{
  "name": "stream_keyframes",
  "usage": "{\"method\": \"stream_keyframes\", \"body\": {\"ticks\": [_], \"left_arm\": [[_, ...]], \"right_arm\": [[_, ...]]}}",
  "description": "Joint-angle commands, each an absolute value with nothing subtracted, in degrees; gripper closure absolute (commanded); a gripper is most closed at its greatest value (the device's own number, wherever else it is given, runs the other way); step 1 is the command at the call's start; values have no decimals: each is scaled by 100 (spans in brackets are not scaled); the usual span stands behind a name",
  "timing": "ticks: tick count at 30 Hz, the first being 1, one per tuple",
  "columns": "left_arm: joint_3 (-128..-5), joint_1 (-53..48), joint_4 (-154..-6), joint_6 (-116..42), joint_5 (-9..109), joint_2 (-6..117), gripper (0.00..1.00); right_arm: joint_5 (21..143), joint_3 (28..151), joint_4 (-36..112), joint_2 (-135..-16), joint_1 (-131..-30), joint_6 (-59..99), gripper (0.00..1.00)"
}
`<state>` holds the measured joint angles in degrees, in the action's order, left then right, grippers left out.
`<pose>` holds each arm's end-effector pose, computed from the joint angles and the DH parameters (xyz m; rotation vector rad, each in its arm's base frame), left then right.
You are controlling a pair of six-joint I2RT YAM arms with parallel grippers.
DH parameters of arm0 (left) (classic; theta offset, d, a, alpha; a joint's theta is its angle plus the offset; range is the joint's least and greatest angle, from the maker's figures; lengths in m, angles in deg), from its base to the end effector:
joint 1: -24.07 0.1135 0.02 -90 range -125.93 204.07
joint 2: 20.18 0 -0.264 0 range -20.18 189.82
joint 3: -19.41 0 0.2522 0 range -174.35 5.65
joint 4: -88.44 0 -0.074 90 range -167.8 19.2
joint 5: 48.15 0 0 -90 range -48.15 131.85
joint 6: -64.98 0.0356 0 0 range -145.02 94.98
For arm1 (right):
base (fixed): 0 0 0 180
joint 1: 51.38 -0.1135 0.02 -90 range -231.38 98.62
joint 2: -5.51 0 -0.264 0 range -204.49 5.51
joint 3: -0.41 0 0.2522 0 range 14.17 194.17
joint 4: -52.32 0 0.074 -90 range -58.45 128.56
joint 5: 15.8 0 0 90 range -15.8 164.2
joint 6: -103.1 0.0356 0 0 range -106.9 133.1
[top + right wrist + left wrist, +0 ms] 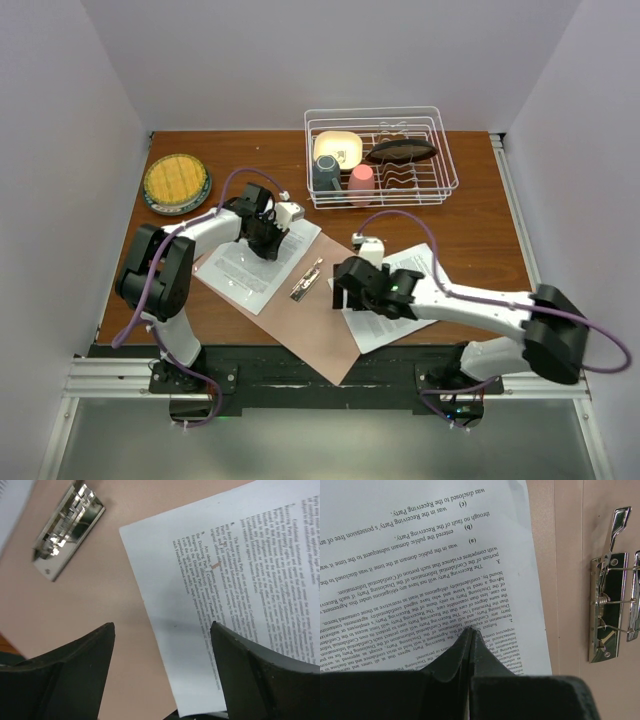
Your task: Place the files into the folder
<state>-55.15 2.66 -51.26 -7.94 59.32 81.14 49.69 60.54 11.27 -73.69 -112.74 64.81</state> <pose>0.3118 -0.1337 0.1594 0.9770 2.5412 -0.4387 0.1385 0.2228 0.1982 -0.0657 2.4972 0.2564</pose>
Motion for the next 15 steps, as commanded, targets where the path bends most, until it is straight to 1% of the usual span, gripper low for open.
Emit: {"method": "stream_keyframes", "body": {"ticks": [1, 3, 4, 6, 7, 8, 11, 15], "left_arm": [[-5333, 236, -5003, -815, 5775, 8142, 100], [-5333, 236, -5003, -824, 5775, 8125, 100], [-5333, 236, -4994, -815, 5784, 8107, 100], [-5333, 236, -4994, -806, 5793, 8090, 100], [-5342, 236, -4977, -806, 5793, 8090, 100], [-5350, 236, -4968, -797, 5802, 8090, 100], [-5385, 236, -4915, -771, 5811, 8081, 100], [-5403, 236, -4906, -762, 5828, 8098, 100]], "right_arm": [[4819, 5674, -139, -5964, -10992, 7897, 21], [4879, 5453, -738, -5594, -10625, 8514, 30], [5002, 5190, -1081, -5271, -10483, 8883, 34], [5257, 4987, -1355, -5031, -10289, 9280, 29], [5284, 4829, -1548, -4917, -10271, 9665, 23], [5302, 4784, -1663, -4881, -10271, 9869, 21], [5206, 4775, -2110, -5003, -10271, 10318, 16], [5144, 4827, -2043, -5328, -10262, 10425, 13]]}}
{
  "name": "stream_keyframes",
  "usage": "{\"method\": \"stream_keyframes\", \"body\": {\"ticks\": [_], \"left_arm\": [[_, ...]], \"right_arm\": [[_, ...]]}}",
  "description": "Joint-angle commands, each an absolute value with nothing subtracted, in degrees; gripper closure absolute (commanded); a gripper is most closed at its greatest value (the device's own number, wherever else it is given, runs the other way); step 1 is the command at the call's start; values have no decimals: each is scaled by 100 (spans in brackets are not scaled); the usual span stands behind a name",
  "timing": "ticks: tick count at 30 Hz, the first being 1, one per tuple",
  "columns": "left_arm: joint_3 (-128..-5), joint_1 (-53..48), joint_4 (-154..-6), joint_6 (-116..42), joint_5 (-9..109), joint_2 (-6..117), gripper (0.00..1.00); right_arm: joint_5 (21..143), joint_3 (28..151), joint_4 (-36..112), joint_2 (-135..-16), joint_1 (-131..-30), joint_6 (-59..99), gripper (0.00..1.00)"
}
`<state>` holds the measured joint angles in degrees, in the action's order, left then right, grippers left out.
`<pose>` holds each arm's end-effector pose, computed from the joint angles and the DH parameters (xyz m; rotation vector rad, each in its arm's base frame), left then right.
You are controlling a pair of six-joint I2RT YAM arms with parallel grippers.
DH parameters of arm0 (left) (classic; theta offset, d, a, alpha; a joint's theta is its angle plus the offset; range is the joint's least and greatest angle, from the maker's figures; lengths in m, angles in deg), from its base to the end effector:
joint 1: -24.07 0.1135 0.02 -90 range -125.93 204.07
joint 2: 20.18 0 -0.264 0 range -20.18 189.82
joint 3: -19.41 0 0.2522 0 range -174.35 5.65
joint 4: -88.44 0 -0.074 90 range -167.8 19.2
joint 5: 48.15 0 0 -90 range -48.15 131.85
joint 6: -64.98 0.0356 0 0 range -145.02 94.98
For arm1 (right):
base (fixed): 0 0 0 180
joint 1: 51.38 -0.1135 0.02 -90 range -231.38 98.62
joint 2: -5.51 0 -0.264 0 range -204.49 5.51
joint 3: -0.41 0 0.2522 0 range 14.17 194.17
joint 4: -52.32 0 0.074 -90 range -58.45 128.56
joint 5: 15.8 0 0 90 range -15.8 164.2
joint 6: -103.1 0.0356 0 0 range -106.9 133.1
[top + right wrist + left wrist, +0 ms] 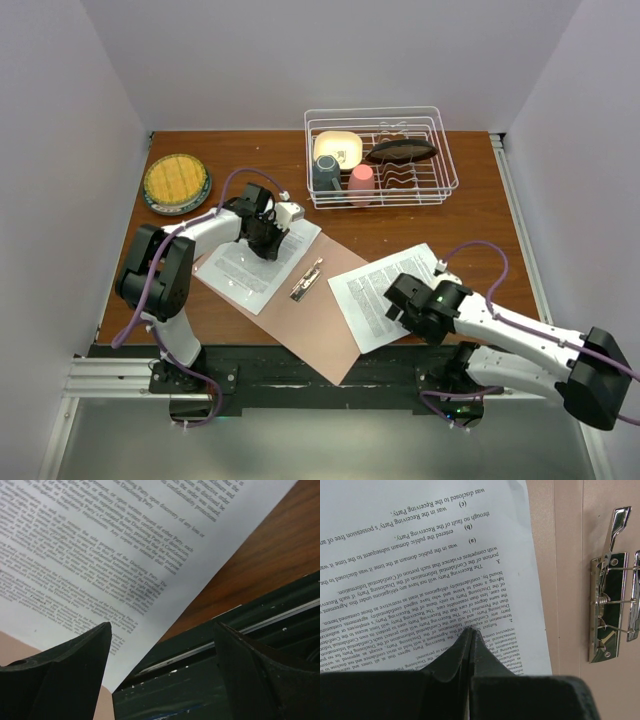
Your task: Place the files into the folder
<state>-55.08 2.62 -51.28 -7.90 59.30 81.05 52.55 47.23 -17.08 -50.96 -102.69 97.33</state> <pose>0.3114 -0.1338 0.1596 0.9786 2.5399 -0.4381 0.0997 0.1035 0.1862 0.8187 2.5950 0.0446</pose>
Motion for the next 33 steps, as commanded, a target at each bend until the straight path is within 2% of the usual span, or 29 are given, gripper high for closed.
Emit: {"method": "stream_keyframes", "body": {"ticks": [1, 6, 10, 13, 18, 23, 26, 33], "left_arm": [[-5412, 236, -4897, -771, 5846, 8098, 100], [-5438, 245, -4827, -718, 5837, 8055, 100], [-5631, 254, -4451, -640, 6038, 7844, 100], [-5921, 245, -4151, -560, 6581, 7537, 100], [-5817, 44, -3878, -122, 7575, 7325, 100], [-5535, -431, -3816, 424, 7805, 7307, 100], [-5465, -791, -3974, 600, 7639, 7465, 100], [-5123, -792, -4264, 1302, 6885, 7808, 100]], "right_arm": [[5153, 4819, -1859, -5416, -10262, 10416, 13], [4872, 5230, -1331, -6424, -10122, 9995, 13], [4398, 6476, -1303, -7401, -10033, 9196, 13], [4388, 6900, -1365, -7928, -9990, 8958, 13], [5001, 6446, -804, -7992, -9981, 8685, 15], [5030, 6014, -74, -7886, -9858, 8333, 17], [4924, 6286, 120, -8192, -9656, 8079, 17], [5126, 6726, 321, -8878, -9445, 7622, 19]]}}
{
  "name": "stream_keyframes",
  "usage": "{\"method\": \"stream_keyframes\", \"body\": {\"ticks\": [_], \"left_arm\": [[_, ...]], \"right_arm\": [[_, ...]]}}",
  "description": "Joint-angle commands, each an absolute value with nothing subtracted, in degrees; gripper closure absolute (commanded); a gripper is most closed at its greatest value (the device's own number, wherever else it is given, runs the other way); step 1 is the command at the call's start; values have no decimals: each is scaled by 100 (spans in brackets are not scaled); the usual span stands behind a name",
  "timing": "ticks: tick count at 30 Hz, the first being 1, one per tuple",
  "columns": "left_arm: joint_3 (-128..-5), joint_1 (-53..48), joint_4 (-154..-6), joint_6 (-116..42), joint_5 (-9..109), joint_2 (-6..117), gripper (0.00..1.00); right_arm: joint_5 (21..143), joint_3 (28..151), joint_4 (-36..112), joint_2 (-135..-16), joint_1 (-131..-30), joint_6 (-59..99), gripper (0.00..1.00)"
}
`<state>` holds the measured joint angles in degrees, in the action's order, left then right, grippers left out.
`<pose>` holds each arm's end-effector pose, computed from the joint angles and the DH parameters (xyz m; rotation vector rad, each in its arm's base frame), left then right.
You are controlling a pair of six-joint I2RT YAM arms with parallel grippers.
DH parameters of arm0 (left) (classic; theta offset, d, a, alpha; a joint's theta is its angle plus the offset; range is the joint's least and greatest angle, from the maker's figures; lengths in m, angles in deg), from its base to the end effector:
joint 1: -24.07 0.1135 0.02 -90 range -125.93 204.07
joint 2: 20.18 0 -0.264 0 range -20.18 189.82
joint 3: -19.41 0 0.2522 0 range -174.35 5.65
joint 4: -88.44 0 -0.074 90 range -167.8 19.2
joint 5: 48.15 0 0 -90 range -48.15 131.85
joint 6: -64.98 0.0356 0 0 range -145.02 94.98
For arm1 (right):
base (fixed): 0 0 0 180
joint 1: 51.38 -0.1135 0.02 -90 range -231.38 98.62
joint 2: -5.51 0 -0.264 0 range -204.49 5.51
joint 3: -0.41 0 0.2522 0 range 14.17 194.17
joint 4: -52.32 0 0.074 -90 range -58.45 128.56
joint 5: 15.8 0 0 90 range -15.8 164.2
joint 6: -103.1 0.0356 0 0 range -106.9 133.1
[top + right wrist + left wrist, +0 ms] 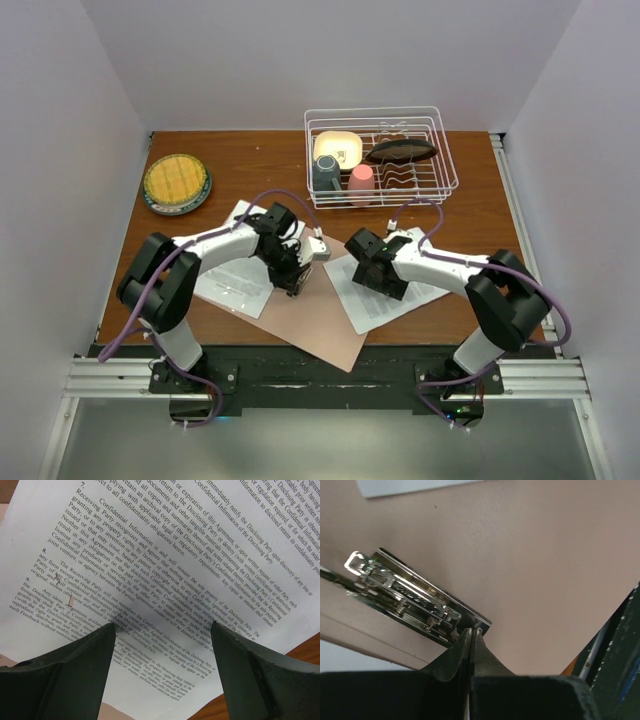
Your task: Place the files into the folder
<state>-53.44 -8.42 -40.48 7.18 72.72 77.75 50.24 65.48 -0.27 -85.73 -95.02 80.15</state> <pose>0.2515 -0.1818 0.1666 1.5793 2.3182 -0.7749 0.2074 0.1778 0.1617 0.5999 2.6190 -0.1067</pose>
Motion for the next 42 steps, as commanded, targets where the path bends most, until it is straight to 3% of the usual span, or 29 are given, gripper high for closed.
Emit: {"method": "stream_keyframes", "body": {"ticks": [1, 11, 18, 42], "left_arm": [[-5044, -792, -4282, 1347, 6831, 7800, 100], [-4911, -643, -4598, 1242, 6892, 7878, 100], [-5077, -617, -5195, 741, 7295, 8388, 100], [-5192, -283, -5108, 495, 7006, 8222, 100]], "right_arm": [[5152, 6717, 409, -8923, -9453, 7603, 20], [5039, 7112, 735, -9670, -9129, 6883, 24], [5311, 7472, 1263, -9829, -9049, 5496, 27], [5223, 6990, 1307, -9021, -9989, 4088, 34]]}}
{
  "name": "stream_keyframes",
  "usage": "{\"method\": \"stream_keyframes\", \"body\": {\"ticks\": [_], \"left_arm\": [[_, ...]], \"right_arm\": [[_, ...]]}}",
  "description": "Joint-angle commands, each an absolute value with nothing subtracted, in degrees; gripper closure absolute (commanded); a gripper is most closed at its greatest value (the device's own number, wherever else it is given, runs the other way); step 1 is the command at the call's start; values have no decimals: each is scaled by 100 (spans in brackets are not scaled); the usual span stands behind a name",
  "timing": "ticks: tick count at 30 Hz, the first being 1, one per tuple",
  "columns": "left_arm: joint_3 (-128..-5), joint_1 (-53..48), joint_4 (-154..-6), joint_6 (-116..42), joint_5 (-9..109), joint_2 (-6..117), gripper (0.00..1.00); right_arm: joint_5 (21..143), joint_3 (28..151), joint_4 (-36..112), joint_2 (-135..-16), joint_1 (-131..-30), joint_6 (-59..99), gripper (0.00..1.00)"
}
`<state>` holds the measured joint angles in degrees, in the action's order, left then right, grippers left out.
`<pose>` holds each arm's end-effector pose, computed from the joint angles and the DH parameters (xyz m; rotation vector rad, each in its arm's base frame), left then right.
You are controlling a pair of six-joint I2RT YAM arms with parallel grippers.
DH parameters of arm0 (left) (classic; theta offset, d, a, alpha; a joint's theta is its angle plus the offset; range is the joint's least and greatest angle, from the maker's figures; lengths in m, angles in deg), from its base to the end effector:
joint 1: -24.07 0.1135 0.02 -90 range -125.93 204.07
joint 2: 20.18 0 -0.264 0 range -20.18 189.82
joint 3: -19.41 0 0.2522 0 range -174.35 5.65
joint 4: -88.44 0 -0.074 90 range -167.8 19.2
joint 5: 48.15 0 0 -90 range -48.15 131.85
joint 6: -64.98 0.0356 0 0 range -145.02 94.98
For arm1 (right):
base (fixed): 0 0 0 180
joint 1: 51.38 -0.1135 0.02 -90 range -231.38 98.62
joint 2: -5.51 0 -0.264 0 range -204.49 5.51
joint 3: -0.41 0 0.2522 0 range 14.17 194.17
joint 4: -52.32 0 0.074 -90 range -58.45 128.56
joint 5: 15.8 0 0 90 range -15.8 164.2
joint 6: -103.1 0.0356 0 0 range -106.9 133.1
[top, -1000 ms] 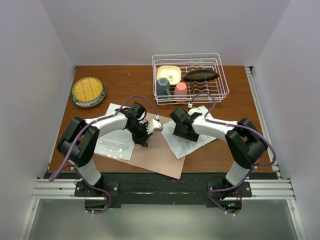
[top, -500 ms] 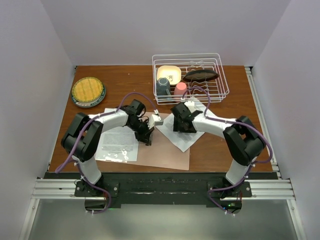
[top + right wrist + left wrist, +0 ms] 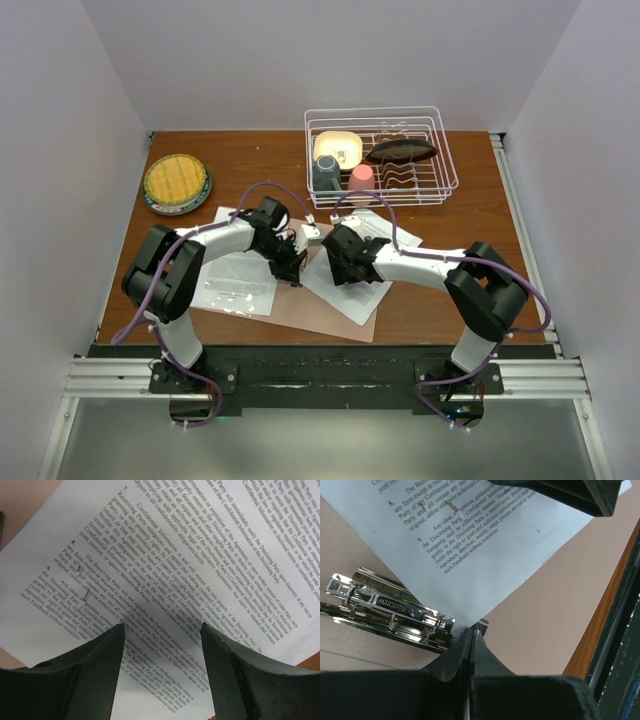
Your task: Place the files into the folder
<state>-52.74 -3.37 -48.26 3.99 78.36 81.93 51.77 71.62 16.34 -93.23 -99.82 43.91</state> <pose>0.2773 -0.1678 0.1474 1.3979 2.3262 -0.8886 0.2300 0.2390 0.1622 -0.2723 2.5305 -0.0066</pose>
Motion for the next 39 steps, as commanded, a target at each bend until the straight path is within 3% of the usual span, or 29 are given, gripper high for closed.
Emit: {"method": "stream_keyframes", "body": {"ticks": [1, 4, 9, 16, 22, 29, 39], "left_arm": [[-5192, -274, -5082, 486, 6988, 8143, 100], [-5218, -248, -4968, 521, 6953, 8020, 100], [-5324, -160, -4704, 548, 6892, 7844, 100], [-5315, -142, -4590, 512, 6892, 7677, 100], [-5306, -142, -4581, 459, 6971, 7606, 100], [-5219, -142, -4590, 424, 7093, 7571, 100], [-5350, -142, -4221, 521, 7331, 7317, 100]], "right_arm": [[5240, 6964, 1298, -8985, -9998, 4035, 35], [5101, 6946, 1158, -8827, -9989, 3956, 32], [4670, 7034, 807, -8231, -9954, 4491, 12], [4300, 6735, 200, -7561, -9061, 5800, 12], [5001, 6164, 330, -7500, -8276, 6460, 12], [5995, 5321, 1462, -7237, -8126, 7031, 16], [6383, 5021, 2343, -7596, -8065, 7251, 23]]}}
